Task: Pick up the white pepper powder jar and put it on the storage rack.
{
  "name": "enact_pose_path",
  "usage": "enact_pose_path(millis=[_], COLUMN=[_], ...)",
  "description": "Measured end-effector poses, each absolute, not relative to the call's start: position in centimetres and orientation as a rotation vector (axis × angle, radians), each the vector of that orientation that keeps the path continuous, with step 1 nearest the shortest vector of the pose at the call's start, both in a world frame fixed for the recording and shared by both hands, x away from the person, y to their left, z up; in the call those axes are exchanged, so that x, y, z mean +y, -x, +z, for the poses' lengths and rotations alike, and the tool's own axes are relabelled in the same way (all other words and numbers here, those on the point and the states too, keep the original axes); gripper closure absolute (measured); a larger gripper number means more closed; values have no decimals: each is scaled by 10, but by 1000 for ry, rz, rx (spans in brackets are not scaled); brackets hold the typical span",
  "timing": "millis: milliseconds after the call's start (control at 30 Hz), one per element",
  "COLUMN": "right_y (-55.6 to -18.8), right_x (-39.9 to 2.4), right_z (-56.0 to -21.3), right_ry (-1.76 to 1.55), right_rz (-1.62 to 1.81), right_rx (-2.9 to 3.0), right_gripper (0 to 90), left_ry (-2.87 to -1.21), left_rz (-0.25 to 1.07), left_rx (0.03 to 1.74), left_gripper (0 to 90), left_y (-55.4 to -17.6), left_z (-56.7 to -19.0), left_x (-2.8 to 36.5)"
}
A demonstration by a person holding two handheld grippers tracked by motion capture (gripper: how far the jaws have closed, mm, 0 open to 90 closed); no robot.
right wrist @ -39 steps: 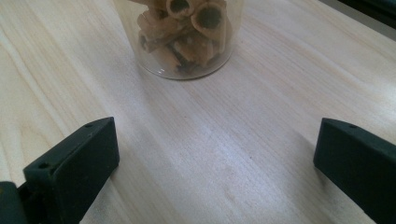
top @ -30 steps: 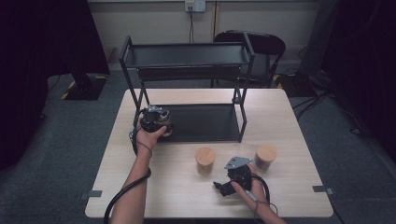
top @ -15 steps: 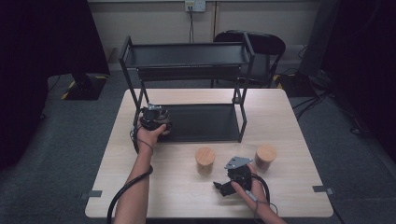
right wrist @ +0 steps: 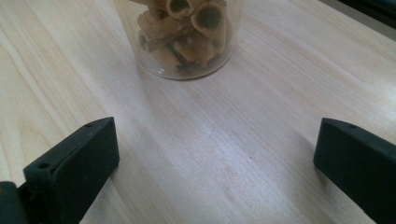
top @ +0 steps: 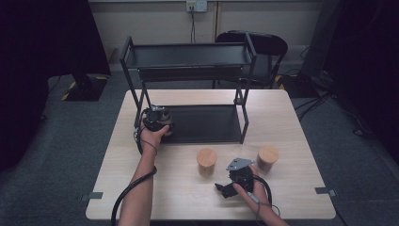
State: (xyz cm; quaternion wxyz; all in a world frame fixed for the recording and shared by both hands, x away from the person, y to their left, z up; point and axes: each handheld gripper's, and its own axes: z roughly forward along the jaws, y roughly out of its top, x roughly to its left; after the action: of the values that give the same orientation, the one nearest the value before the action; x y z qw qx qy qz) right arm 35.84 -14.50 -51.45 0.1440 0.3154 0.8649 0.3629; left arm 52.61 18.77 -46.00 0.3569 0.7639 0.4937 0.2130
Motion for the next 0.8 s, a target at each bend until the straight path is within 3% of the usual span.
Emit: enact_pose_path(millis=[800], right_y=[-358], right_x=[-145], right_z=[-515], right_ry=[-909], right_rz=[1046], right_rx=[2493], right_gripper=[0], left_ry=[-1935], left_rz=[572], left_rx=[1311], left_gripper=[306], left_y=[-533], left_z=[-466], left_x=[187])
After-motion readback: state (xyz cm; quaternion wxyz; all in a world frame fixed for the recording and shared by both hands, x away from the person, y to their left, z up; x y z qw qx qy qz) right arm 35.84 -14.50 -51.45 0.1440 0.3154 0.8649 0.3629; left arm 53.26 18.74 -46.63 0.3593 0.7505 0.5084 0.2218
